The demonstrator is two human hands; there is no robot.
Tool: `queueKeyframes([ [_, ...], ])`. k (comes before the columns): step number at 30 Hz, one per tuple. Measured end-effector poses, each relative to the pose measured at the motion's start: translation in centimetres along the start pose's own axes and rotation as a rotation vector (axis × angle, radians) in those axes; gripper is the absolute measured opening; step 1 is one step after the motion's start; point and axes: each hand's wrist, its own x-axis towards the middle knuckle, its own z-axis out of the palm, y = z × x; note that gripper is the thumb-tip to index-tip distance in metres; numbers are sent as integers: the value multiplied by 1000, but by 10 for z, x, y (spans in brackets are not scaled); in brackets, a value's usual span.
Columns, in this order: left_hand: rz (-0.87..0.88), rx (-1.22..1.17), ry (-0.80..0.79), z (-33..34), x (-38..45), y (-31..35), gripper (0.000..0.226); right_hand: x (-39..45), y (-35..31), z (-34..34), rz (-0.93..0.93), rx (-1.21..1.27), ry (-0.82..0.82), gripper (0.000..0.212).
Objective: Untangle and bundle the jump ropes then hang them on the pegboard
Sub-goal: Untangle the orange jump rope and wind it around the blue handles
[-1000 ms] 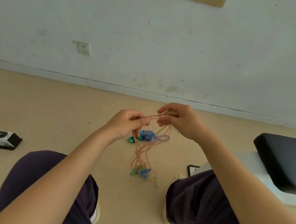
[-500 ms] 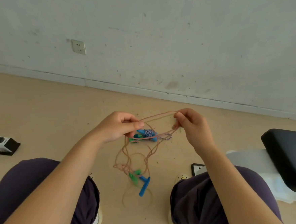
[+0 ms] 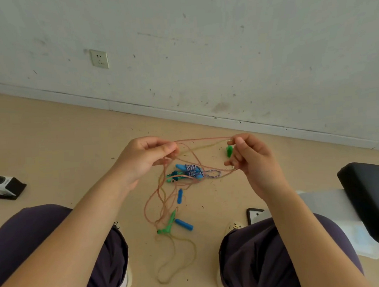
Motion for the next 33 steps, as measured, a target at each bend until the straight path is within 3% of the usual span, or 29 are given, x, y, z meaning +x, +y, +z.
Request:
queueKeyframes([
  [8,-11,45,88,3,-1,1,6,-2,1,4,59,-169,-4,10],
  [12,-31,121,215,-4,4,-5,7,-2,2,-2,115,-330,-21,9],
  [14,-55,196,263,-7,7,-8,19,-2,3,-3,117,-357,-37,9],
  [16,-84,475,174,-11,6,-12,56,-3,3,-2,112,-320,-66,9],
  [18,-60,556,-47,-7,2,-10,88,-4,4,2,112,-240,-131,8],
  [19,-27,504,-161,0,-1,-10,88,-6,4,5,110,-196,-178,7],
  [21,3,367,-335,19,-7,-12,64,-9,6,14,102,-102,-286,8],
  [24,-27,253,-478,44,-12,-23,39,-13,8,26,84,3,-372,8],
  [28,-96,404,-526,36,-8,-24,15,-7,4,17,53,46,-195,10],
  [33,-148,704,-409,1,0,-17,34,4,3,-10,80,-31,133,14],
])
